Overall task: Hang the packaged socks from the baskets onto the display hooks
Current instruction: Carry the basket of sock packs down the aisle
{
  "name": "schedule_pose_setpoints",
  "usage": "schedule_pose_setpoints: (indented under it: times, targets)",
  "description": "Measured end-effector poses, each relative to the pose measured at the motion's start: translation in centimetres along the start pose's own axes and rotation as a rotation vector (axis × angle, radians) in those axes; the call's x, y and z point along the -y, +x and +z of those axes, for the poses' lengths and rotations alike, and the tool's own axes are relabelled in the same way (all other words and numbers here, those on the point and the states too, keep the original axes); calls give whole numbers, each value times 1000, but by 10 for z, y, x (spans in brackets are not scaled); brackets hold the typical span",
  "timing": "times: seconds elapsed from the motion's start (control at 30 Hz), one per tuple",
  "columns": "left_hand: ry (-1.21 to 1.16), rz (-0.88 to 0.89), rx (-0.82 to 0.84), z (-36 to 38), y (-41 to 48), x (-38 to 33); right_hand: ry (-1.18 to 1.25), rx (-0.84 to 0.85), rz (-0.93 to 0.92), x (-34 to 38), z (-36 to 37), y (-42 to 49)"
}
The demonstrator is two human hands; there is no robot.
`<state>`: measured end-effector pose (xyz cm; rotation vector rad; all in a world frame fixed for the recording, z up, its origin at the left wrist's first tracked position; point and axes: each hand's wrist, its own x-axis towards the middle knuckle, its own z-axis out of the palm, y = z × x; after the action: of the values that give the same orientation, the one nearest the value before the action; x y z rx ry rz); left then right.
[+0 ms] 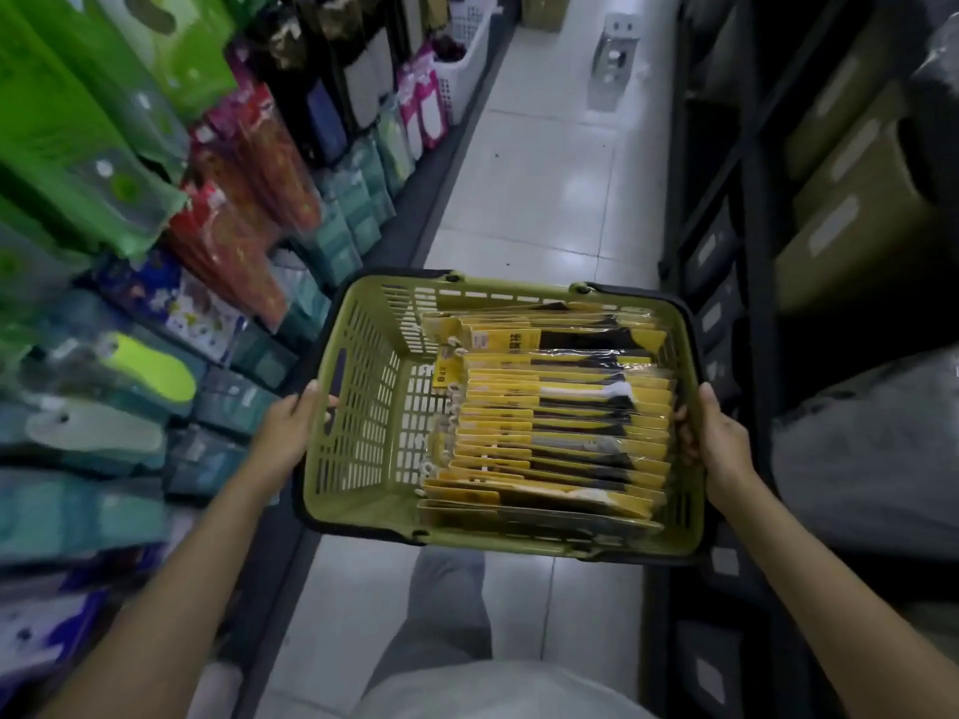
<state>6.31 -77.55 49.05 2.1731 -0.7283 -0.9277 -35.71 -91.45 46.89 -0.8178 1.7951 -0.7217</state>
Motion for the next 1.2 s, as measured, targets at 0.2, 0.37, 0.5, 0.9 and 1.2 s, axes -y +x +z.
schedule_pose_setpoints:
  times: [0.2,0.37,0.5,0.9,1.2]
  targets:
    - [60,77,102,5,142,-98,69,-72,44,76,52,69]
    - [52,98,119,29,246,-180,137,-107,64,152,79,136]
    - [29,87,118,66,329,-246,163,-108,78,213,98,215]
    - [-87,-22,0,162,545,-439,81,-42,56,432,154,477]
    - [-92,-38,74,224,767,-592,147,-82,116,576,229,672]
